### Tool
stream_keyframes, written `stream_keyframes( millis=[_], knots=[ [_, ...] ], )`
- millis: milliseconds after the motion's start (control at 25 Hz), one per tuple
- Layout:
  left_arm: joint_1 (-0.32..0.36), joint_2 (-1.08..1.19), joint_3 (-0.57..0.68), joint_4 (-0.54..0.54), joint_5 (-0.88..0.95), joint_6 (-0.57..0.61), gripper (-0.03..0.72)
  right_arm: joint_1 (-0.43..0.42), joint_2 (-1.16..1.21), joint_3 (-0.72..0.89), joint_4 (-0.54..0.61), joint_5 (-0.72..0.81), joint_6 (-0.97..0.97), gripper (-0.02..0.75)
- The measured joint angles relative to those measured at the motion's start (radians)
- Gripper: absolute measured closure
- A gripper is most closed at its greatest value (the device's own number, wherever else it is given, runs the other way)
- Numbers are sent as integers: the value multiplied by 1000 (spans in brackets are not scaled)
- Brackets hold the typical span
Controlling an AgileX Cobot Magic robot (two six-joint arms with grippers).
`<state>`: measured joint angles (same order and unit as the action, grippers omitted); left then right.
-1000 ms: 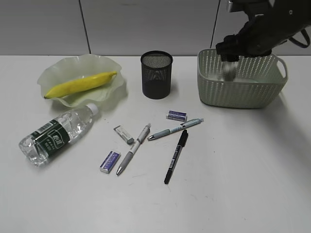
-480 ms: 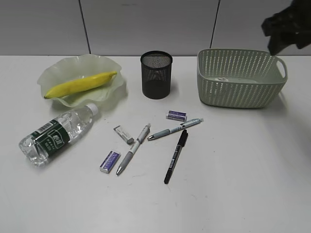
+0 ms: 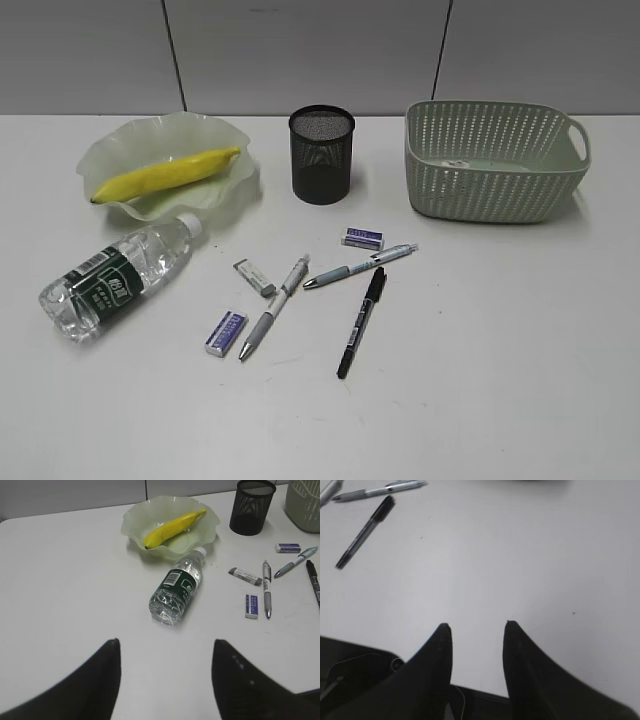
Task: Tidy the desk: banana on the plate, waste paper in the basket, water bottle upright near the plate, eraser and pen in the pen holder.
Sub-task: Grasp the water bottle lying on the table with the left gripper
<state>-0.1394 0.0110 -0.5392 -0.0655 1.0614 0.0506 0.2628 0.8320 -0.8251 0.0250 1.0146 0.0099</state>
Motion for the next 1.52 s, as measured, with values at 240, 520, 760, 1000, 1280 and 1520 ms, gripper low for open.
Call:
stream_keyframes(
  millis=[240,520,760,1000,1280,1520],
  knots=[
    [0,3,0,0,0,0,253,0,-436,250,80,25,-48,494],
    [0,172,-20,-76,-73,53,253,0,-782,316,82,29,-53,495],
    [0,579,-47,-277,-320,355,253,0,-837,316,77,28,-53,496],
    [-7,1122,-214,-296,-396,472,184,0,-839,318,73,28,-52,496],
    [-143,1571,-471,-197,-392,467,69,0,-839,318,73,27,-52,496],
    [-179,1740,-588,-77,-363,334,62,0,-839,318,73,27,-52,496]
  ],
)
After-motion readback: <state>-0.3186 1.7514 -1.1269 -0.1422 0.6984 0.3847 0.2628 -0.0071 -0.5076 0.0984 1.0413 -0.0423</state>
